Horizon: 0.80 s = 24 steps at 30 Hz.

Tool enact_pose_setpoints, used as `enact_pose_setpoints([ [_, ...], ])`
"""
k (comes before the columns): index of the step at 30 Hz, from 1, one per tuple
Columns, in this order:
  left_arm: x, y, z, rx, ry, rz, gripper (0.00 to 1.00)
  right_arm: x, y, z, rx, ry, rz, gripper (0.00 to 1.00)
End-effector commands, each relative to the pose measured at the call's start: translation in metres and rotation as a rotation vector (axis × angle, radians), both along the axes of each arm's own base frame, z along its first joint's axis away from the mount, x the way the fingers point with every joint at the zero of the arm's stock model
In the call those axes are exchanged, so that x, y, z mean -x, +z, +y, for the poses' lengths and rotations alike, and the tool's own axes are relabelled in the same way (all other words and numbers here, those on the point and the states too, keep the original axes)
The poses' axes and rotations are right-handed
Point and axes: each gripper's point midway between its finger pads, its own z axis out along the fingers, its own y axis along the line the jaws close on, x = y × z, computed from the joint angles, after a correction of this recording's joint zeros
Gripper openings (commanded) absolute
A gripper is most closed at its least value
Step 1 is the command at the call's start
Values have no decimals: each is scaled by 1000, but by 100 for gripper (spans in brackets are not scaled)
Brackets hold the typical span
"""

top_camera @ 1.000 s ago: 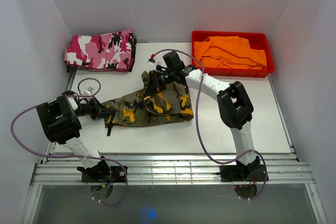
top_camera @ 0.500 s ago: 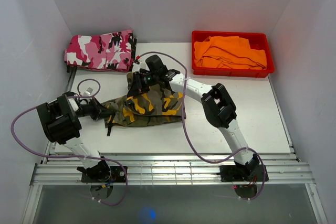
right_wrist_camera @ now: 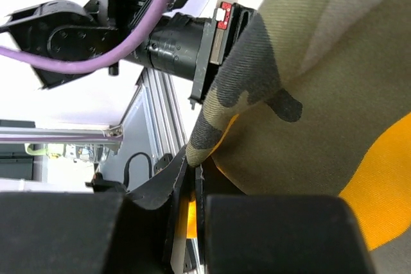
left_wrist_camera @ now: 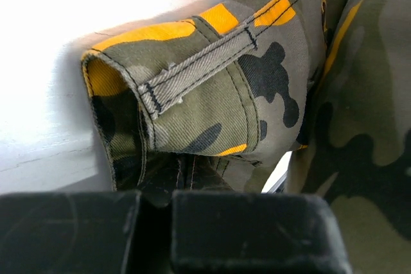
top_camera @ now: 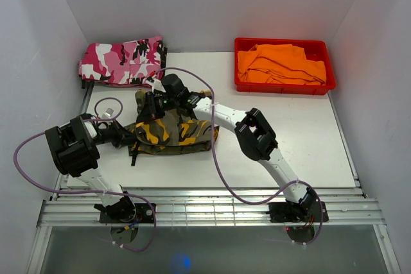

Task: Fold and stack the trousers
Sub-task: Fold the trousers

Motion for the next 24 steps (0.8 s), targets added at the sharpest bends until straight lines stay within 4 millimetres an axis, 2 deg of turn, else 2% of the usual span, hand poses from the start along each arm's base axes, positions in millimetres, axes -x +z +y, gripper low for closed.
enact_pose_setpoints([
  [1, 4, -4, 1, -52, 1, -4, 0, 5, 15, 23, -82, 6, -22, 8],
  [3, 3, -4, 2, -53, 2, -6, 0, 10, 9, 29, -82, 8, -25, 8],
  [9, 4, -6, 2, -55, 3, -1, 0, 16, -24, 40, -53, 10, -6, 8],
  [13, 3, -6, 3, -59, 6, -1, 0, 18, -33, 44, -55, 7, 8, 8],
  [18, 4, -8, 3, -65, 17, 8, 0, 21, -34, 50, -66, -7, 30, 8],
  [21, 1, -4, 10, -104, 19, 16, 18, 20, -38, 49, -60, -13, 30, 8],
  [22, -4, 2, 19, -145, 24, -6, 28, 21, -38, 48, -57, -11, 24, 8],
  [24, -5, 9, 28, -184, 37, -11, 34, 20, -43, 43, -37, -13, 33, 8],
])
